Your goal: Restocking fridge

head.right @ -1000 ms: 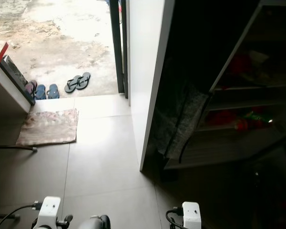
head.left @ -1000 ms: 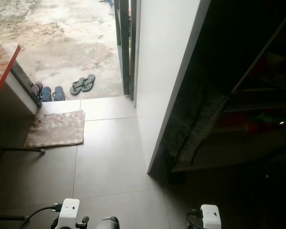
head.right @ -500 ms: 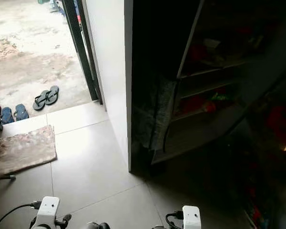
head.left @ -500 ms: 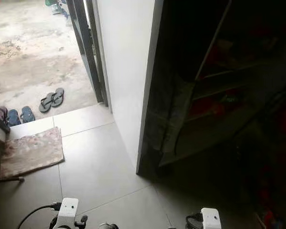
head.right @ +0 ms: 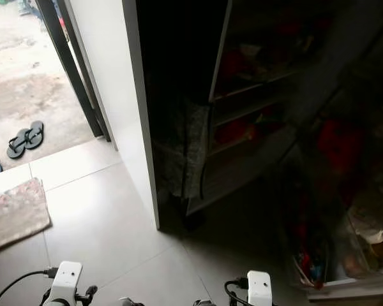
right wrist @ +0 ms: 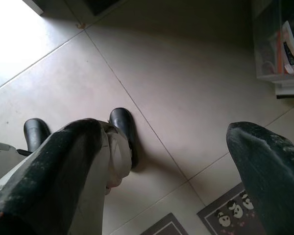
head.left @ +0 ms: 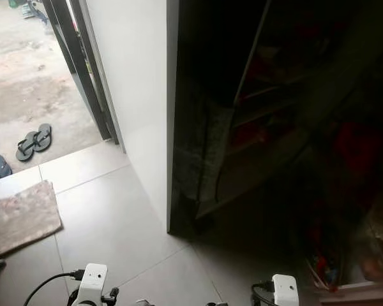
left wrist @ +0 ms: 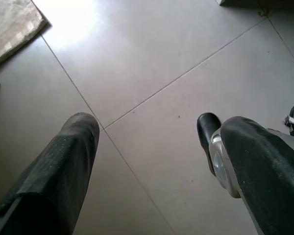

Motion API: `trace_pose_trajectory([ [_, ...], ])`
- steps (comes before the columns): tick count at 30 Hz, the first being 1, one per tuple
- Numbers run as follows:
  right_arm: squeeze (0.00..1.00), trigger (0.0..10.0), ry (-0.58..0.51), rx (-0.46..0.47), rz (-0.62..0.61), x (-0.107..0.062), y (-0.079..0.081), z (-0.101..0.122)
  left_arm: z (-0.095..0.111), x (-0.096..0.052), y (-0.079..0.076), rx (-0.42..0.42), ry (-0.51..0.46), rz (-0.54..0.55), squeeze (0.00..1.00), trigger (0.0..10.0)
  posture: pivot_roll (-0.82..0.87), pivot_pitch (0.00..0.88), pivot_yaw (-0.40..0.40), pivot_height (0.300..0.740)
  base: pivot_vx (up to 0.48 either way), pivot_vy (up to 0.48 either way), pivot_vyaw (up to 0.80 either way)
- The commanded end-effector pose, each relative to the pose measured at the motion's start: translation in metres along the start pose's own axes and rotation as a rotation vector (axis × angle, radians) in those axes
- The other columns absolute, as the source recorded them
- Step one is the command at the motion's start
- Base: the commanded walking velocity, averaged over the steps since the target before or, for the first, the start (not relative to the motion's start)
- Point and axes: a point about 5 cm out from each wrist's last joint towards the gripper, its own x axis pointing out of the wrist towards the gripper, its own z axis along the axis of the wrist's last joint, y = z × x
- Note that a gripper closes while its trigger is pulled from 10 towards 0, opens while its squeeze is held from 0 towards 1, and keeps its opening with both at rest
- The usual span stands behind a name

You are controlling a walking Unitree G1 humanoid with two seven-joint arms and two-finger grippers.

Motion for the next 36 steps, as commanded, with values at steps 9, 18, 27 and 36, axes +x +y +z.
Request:
trace_pose_trajectory([
  [9,0.00,10.0,0.020,0.037,-0.027,-0.002,-0.006,-0.008,-0.008,-0.002,-0.004,0.018,0.029,-0.017,0.00,10.0,0.01,0.173,-0.049,0.740,0.000,0.000,-0.71],
  [18,0.00,10.0,0.015,0.042,-0.038,-0.002,-0.008,-0.007,-0.008,-0.002,-0.005,0.015,0.028,-0.017,0.00,10.0,0.01,0.173,-0.051,0.740,0.000,0.000,-0.71],
  [27,0.00,10.0,-0.004,0.056,-0.054,-0.002,-0.010,-0.003,-0.008,-0.002,-0.005,0.016,0.027,-0.018,0.00,10.0,0.02,0.172,-0.049,0.740,0.000,0.000,-0.56],
  [36,0.00,10.0,-0.030,0.231,-0.275,-0.007,-0.038,-0.004,-0.009,-0.002,-0.004,0.024,0.030,-0.018,0.00,10.0,0.02,0.172,-0.045,0.740,0.000,0.000,0.00],
])
